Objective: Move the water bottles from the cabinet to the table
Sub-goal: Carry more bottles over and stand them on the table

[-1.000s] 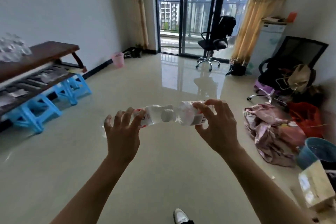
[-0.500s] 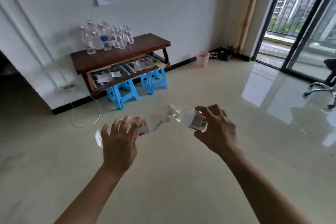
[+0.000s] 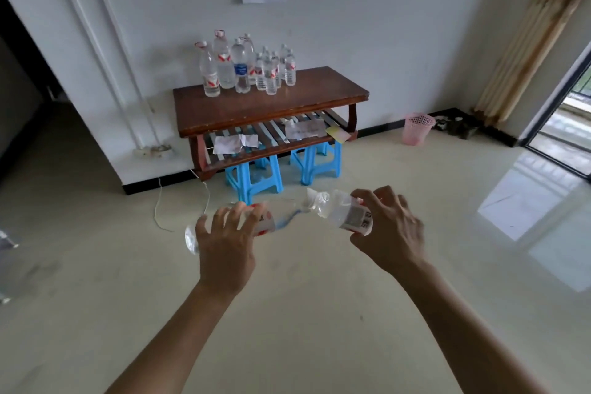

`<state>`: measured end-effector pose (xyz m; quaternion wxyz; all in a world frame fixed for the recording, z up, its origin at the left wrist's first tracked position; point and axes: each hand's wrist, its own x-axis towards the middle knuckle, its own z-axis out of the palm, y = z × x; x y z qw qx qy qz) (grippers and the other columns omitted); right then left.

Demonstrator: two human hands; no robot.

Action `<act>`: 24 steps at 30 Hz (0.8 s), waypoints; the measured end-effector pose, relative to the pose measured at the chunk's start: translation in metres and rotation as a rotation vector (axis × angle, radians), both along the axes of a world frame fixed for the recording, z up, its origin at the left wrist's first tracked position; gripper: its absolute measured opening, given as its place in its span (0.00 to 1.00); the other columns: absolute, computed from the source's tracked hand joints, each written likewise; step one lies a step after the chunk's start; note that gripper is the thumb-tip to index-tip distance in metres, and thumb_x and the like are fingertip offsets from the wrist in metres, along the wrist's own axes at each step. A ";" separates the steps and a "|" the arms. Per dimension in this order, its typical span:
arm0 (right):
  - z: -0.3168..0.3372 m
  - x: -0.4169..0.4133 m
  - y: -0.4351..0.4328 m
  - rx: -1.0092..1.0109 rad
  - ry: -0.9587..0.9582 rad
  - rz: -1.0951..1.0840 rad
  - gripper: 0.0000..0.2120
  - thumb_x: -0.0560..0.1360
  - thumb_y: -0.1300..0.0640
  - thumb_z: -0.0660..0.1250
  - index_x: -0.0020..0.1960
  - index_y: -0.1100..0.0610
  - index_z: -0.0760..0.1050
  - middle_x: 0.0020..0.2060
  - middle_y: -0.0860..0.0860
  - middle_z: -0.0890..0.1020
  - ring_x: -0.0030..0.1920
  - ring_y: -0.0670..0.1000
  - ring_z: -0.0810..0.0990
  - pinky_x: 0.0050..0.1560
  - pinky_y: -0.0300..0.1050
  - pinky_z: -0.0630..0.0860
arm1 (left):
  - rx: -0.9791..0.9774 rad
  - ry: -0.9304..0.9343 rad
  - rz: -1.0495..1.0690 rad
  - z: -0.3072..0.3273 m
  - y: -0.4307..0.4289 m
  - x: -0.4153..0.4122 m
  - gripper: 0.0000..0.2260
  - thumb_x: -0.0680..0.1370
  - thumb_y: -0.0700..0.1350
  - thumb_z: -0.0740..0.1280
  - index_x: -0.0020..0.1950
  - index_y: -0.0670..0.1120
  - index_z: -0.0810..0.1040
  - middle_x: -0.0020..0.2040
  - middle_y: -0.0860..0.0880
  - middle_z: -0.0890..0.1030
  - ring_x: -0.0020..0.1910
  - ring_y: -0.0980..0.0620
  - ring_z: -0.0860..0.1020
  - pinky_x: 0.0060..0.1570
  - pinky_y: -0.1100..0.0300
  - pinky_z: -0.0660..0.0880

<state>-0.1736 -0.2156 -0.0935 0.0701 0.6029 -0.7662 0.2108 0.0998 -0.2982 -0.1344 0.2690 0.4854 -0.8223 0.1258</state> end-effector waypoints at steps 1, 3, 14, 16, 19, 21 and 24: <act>0.002 -0.006 -0.017 0.002 0.001 -0.009 0.33 0.64 0.47 0.77 0.67 0.38 0.70 0.57 0.46 0.72 0.57 0.53 0.73 0.43 0.47 0.74 | 0.019 0.005 -0.011 0.001 -0.019 -0.008 0.34 0.66 0.35 0.77 0.70 0.51 0.72 0.61 0.42 0.81 0.57 0.38 0.79 0.57 0.39 0.71; 0.002 -0.022 -0.054 0.001 0.011 -0.020 0.33 0.64 0.47 0.77 0.67 0.39 0.71 0.58 0.46 0.72 0.57 0.53 0.73 0.44 0.49 0.76 | 0.021 0.005 -0.041 0.000 -0.060 -0.026 0.36 0.65 0.35 0.78 0.69 0.51 0.70 0.61 0.43 0.81 0.56 0.38 0.79 0.56 0.40 0.71; -0.032 -0.157 -0.302 -0.147 -0.047 0.002 0.35 0.57 0.52 0.81 0.62 0.42 0.74 0.52 0.48 0.75 0.50 0.56 0.77 0.37 0.47 0.75 | 0.074 -0.048 -0.031 0.003 -0.296 -0.167 0.28 0.69 0.37 0.77 0.68 0.49 0.78 0.61 0.44 0.80 0.59 0.38 0.79 0.56 0.37 0.73; -0.025 -0.179 -0.342 -0.160 -0.060 0.016 0.36 0.57 0.52 0.82 0.62 0.43 0.73 0.52 0.48 0.75 0.50 0.56 0.77 0.37 0.47 0.75 | 0.067 -0.033 -0.020 0.015 -0.331 -0.184 0.28 0.70 0.37 0.76 0.68 0.49 0.78 0.62 0.45 0.80 0.59 0.39 0.79 0.56 0.37 0.72; -0.012 -0.213 -0.415 -0.187 -0.063 0.052 0.37 0.58 0.52 0.83 0.64 0.44 0.73 0.55 0.50 0.75 0.52 0.57 0.77 0.40 0.50 0.76 | 0.058 -0.038 0.004 0.026 -0.395 -0.207 0.29 0.69 0.37 0.76 0.69 0.49 0.77 0.63 0.45 0.79 0.60 0.39 0.79 0.57 0.36 0.72; -0.008 -0.225 -0.456 -0.185 -0.082 0.082 0.37 0.59 0.53 0.83 0.64 0.45 0.71 0.57 0.52 0.75 0.54 0.58 0.76 0.41 0.53 0.78 | 0.092 -0.031 0.056 0.028 -0.429 -0.214 0.29 0.70 0.38 0.76 0.71 0.49 0.76 0.63 0.46 0.79 0.61 0.40 0.78 0.58 0.36 0.72; -0.011 -0.235 -0.509 -0.183 -0.097 0.131 0.40 0.58 0.52 0.84 0.64 0.44 0.68 0.57 0.53 0.76 0.54 0.59 0.77 0.39 0.52 0.78 | 0.139 0.003 0.086 0.021 -0.473 -0.218 0.30 0.70 0.38 0.77 0.71 0.49 0.76 0.63 0.46 0.80 0.60 0.40 0.78 0.58 0.37 0.72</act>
